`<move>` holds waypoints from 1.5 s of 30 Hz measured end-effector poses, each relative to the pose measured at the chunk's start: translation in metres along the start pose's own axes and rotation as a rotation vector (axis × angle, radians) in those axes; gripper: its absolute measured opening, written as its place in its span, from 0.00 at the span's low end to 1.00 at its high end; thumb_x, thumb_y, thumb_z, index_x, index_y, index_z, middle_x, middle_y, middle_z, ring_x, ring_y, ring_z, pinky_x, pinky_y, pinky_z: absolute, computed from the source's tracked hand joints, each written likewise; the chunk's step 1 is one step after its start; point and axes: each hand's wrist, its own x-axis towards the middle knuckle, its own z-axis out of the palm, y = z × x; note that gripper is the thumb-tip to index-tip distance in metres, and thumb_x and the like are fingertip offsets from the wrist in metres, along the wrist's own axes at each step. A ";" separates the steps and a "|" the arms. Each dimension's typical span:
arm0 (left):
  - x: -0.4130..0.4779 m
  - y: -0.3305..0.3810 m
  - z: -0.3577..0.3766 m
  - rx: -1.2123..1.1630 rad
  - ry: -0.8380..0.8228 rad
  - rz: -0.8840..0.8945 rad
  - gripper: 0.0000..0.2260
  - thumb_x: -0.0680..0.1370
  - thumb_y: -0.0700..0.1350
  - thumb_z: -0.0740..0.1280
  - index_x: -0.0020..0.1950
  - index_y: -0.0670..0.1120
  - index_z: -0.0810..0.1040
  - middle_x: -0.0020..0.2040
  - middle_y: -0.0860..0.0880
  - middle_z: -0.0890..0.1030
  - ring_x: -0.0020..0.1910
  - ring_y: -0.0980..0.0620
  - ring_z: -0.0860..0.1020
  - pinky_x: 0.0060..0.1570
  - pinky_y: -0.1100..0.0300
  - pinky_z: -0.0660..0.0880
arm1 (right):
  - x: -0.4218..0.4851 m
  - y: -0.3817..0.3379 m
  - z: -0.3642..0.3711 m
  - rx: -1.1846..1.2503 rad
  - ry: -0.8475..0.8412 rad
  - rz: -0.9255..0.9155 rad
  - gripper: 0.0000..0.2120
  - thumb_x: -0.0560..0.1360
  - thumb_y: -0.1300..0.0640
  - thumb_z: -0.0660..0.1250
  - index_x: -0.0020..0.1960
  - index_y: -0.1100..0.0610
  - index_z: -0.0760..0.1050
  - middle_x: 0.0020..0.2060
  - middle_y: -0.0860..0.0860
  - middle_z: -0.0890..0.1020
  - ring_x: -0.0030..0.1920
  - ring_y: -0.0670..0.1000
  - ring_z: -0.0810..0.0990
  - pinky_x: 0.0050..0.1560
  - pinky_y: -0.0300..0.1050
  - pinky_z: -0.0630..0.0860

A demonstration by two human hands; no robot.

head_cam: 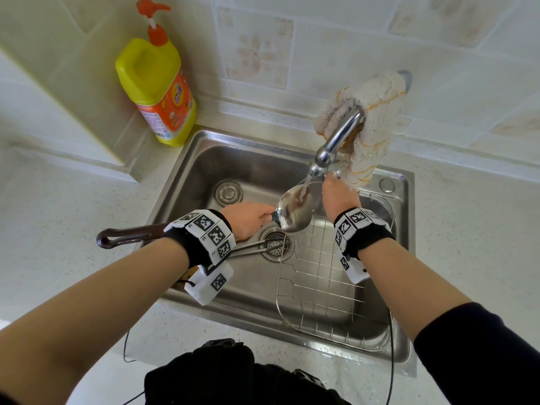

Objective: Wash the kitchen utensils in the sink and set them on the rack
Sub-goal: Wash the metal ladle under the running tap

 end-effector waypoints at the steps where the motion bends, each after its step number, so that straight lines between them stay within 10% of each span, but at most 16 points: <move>1: 0.000 0.000 0.000 0.001 0.000 -0.003 0.07 0.82 0.44 0.52 0.46 0.49 0.66 0.43 0.50 0.73 0.46 0.49 0.73 0.47 0.59 0.67 | 0.000 0.000 0.000 0.001 -0.002 0.003 0.12 0.80 0.69 0.51 0.61 0.67 0.68 0.54 0.61 0.77 0.54 0.59 0.78 0.54 0.49 0.75; 19: -0.002 0.003 -0.001 0.000 0.004 -0.024 0.12 0.82 0.44 0.51 0.56 0.43 0.72 0.53 0.44 0.78 0.54 0.45 0.75 0.52 0.57 0.68 | 0.008 0.008 0.014 0.309 -0.018 0.119 0.12 0.79 0.67 0.54 0.62 0.66 0.68 0.52 0.61 0.78 0.51 0.58 0.79 0.52 0.49 0.77; 24: -0.001 0.003 -0.001 -0.009 0.001 -0.022 0.11 0.82 0.45 0.51 0.56 0.43 0.72 0.50 0.45 0.78 0.52 0.46 0.75 0.51 0.58 0.68 | 0.019 0.018 0.029 0.379 -0.108 0.233 0.22 0.80 0.48 0.47 0.62 0.61 0.70 0.57 0.59 0.76 0.56 0.59 0.75 0.44 0.42 0.63; 45: 0.002 0.007 -0.002 0.002 0.013 -0.001 0.12 0.82 0.44 0.51 0.56 0.44 0.72 0.50 0.46 0.78 0.52 0.47 0.75 0.49 0.60 0.67 | 0.012 0.018 0.011 0.511 0.008 0.179 0.13 0.80 0.66 0.52 0.62 0.64 0.68 0.51 0.61 0.78 0.50 0.59 0.79 0.51 0.51 0.76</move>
